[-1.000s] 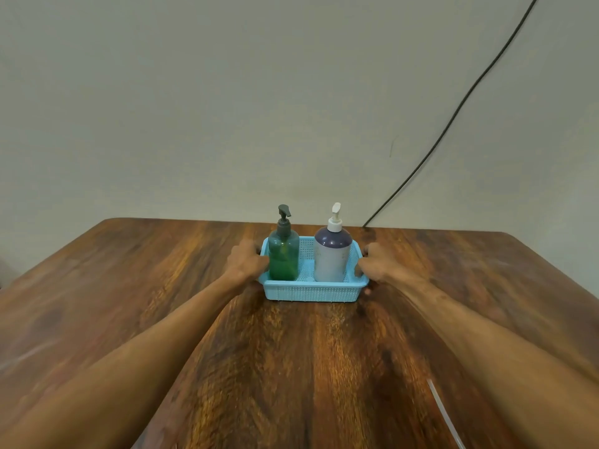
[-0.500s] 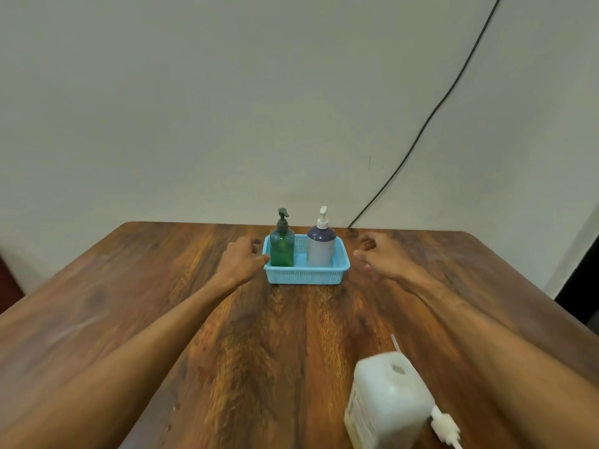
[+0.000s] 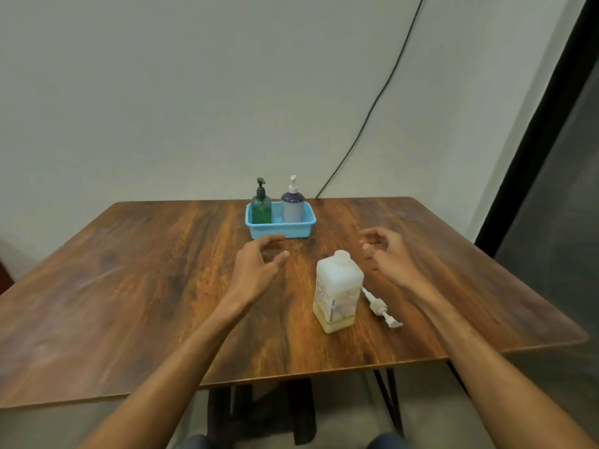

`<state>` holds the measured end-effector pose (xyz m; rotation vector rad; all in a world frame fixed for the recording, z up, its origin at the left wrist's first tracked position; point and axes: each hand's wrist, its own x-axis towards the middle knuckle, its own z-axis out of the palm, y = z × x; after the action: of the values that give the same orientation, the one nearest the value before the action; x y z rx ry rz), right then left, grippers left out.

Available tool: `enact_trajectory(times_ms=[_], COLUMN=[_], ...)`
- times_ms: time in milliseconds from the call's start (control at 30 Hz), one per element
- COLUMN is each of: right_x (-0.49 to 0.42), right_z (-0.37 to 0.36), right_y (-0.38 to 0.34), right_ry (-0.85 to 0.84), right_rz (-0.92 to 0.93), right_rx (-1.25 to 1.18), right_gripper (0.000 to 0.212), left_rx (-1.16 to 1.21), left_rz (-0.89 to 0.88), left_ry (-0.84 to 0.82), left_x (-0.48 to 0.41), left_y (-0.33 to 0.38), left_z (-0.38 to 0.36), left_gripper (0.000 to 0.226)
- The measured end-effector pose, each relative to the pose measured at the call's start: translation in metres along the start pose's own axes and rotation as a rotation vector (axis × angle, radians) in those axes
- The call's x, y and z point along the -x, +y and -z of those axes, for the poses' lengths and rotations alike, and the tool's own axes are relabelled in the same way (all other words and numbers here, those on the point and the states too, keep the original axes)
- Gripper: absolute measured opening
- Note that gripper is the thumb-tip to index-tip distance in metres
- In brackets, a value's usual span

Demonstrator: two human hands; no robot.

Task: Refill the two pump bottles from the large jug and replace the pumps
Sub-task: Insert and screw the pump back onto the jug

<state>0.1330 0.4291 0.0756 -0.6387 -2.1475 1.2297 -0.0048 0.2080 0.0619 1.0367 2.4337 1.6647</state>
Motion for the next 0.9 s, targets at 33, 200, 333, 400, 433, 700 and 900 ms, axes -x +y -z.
enact_trajectory(times_ms=[33, 200, 333, 400, 433, 700, 900], right_x=[0.01, 0.045, 0.052, 0.055, 0.056, 0.064, 0.064], right_z=[0.002, 0.007, 0.007, 0.003, 0.0, -0.012, 0.011], right_y=[0.006, 0.043, 0.075, 0.087, 0.092, 0.112, 0.065], right_ry=[0.021, 0.083, -0.017, -0.049, -0.045, 0.143, 0.221], right_rz=[-0.011, -0.067, -0.124, -0.123, -0.112, 0.009, 0.055], right_rx=[-0.013, 0.074, 0.24, 0.316, 0.357, 0.475, 0.298], right_gripper=[0.029, 0.034, 0.047, 0.049, 0.049, 0.028, 0.016], left_rx=[0.021, 0.063, 0.045, 0.069, 0.08, 0.124, 0.118], left_rz=[-0.016, -0.04, -0.045, -0.053, -0.058, -0.089, -0.081], left_ry=[0.011, -0.01, -0.084, -0.095, -0.093, 0.009, 0.049], left_x=[0.009, 0.044, 0.055, 0.057, 0.056, 0.045, 0.038], left_y=[0.003, 0.009, 0.004, 0.004, 0.004, -0.007, -0.013], left_z=[-0.007, -0.05, -0.081, -0.091, -0.095, -0.108, -0.1], left_gripper=[0.042, 0.068, 0.109, 0.117, 0.119, 0.096, 0.088])
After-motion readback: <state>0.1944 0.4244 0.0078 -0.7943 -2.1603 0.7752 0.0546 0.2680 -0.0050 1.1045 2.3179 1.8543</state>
